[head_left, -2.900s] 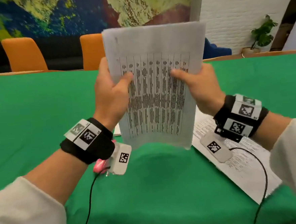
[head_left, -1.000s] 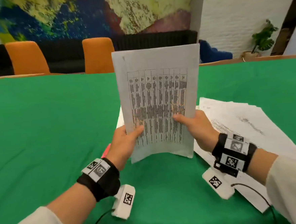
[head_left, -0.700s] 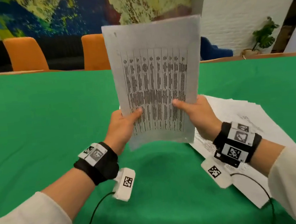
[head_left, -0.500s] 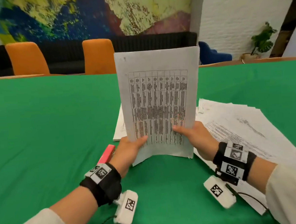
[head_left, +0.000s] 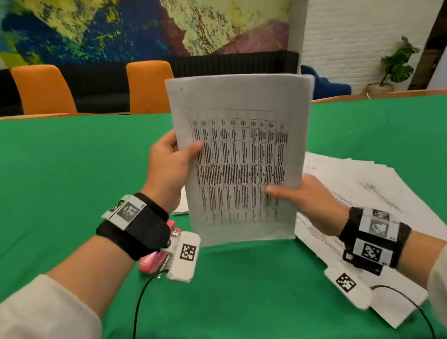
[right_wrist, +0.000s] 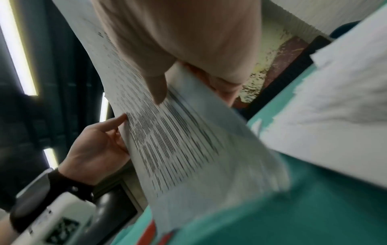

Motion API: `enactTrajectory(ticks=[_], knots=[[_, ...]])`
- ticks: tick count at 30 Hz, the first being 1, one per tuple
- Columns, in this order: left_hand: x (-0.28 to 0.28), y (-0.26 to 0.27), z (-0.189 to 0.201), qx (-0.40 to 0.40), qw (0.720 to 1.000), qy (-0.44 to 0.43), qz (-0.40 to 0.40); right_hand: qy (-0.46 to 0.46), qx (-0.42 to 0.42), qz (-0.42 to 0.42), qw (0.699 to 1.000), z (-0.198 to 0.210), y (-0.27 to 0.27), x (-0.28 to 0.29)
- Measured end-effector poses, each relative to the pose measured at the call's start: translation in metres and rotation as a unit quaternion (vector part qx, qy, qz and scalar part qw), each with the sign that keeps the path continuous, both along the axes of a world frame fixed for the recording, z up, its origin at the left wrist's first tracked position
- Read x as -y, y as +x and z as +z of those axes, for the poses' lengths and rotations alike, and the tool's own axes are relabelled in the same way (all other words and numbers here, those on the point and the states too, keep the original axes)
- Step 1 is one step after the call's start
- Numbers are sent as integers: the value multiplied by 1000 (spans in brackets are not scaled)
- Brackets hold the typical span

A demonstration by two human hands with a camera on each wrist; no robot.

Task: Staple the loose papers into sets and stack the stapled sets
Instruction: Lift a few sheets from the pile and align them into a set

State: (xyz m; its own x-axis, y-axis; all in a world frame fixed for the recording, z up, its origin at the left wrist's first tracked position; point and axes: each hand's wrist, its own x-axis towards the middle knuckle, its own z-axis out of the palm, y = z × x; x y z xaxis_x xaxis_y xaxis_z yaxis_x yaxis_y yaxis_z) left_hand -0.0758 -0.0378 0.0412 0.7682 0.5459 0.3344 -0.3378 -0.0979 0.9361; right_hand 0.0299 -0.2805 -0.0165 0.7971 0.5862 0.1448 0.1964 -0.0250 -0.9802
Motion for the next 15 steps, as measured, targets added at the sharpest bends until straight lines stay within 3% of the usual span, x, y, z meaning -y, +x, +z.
enactTrajectory(ticks=[3, 8, 11, 15], knots=[[11, -5, 18, 46, 996, 78, 15, 107, 38, -45, 993, 38, 6, -9], [18, -9, 32, 136, 986, 69, 64, 201, 94, -45, 974, 89, 4, -22], [22, -13, 19, 138, 985, 62, 78, 176, 112, -60, 976, 80, -1, -23], [31, -16, -21, 61, 996, 23, 66, 129, 87, -86, 984, 45, -7, -25]])
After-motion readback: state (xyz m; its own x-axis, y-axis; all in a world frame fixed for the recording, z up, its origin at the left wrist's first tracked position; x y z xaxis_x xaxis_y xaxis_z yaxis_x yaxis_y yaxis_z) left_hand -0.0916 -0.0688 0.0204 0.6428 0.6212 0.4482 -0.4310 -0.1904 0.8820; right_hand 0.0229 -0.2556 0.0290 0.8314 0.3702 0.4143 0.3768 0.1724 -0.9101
